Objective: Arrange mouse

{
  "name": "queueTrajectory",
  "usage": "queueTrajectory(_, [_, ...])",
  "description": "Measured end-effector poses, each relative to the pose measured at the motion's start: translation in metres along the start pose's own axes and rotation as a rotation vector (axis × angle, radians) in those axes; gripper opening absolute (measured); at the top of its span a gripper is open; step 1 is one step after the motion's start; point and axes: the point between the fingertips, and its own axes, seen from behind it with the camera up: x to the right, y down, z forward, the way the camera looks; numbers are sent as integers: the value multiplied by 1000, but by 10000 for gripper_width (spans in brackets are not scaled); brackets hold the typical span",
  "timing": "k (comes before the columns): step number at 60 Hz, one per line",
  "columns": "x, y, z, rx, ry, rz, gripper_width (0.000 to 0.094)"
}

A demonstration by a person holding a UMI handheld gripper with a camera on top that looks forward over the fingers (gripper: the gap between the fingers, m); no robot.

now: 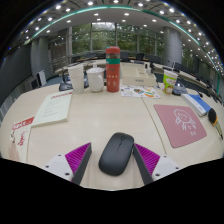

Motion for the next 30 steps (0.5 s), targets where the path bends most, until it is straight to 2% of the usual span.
queueTrajectory(7, [-7,-5,8,2,1,-26,814])
queueTrajectory(12, [-8,-7,13,1,1,-26,689])
queueTrajectory(18, [-5,-9,15,-2,13,-23,469])
queueTrajectory(30, [-7,-10,16,-15,0,-48,367])
